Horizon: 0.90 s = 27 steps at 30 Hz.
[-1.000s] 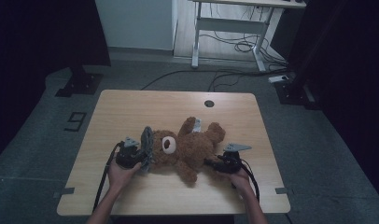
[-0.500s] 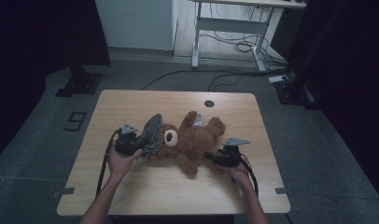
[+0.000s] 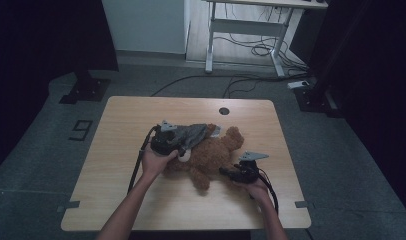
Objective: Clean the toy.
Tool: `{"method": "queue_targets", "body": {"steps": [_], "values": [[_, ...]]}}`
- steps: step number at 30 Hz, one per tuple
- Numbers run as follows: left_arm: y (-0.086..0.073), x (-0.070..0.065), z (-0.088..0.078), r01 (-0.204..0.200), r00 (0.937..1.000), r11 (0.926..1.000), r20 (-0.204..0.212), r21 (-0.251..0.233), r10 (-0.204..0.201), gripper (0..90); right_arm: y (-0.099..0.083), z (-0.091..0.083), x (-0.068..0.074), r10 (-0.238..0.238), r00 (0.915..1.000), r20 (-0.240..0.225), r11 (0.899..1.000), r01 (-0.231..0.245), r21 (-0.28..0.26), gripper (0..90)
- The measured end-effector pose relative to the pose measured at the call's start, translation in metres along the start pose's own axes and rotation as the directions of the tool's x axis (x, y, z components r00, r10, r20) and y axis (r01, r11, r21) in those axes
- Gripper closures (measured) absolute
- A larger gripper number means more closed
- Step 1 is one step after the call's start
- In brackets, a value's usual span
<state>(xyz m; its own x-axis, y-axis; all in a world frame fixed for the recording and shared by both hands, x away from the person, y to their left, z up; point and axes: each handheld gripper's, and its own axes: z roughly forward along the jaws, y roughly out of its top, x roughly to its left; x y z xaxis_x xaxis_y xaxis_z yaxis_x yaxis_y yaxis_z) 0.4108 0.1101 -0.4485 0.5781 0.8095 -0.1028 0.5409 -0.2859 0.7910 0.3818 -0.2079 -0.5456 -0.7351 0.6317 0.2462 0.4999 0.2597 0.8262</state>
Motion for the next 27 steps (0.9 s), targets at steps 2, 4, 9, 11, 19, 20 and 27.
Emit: {"method": "queue_targets", "body": {"steps": [2,4,9,11,19,20,27], "values": [[-0.005,0.001,-0.002,-0.007,1.0,1.0,0.007,0.003,0.007,76.3,0.0,0.0,0.001,0.002,1.0,0.001,1.0,-0.002,0.004,62.2],[-0.011,0.001,-0.005,-0.01,0.9998,0.9999,0.02,0.008,0.009,76.7,0.0,0.0,0.002,0.001,1.0,-0.001,1.0,-0.001,0.018,60.4],[-0.028,-0.004,-0.012,-0.027,0.9988,0.9996,0.042,0.004,0.027,77.2,0.003,-0.004,0.005,-0.014,0.9999,0.006,0.999,0.014,0.049,44.1],[-0.032,-0.005,-0.014,-0.026,0.9987,0.9996,0.044,-0.007,0.026,77.2,0.004,-0.007,0.004,-0.013,0.9998,0.012,0.999,0.013,0.052,38.2],[-0.043,-0.008,-0.019,-0.023,0.9984,0.9991,0.05,-0.035,0.025,77.3,0.02,-0.025,0.011,0.021,0.9991,0.038,0.995,-0.017,-0.097,26.8],[-0.044,-0.009,-0.02,-0.023,0.9984,0.999,0.05,-0.038,0.025,77.3,0.022,-0.023,0.012,0.019,0.999,0.041,0.996,-0.015,-0.091,26.3],[-0.049,-0.011,-0.023,-0.026,0.9983,0.9984,0.052,-0.05,0.028,77.3,0.012,-0.004,0.014,0.041,0.9992,0.003,0.999,-0.041,-0.033,41.7]]}}
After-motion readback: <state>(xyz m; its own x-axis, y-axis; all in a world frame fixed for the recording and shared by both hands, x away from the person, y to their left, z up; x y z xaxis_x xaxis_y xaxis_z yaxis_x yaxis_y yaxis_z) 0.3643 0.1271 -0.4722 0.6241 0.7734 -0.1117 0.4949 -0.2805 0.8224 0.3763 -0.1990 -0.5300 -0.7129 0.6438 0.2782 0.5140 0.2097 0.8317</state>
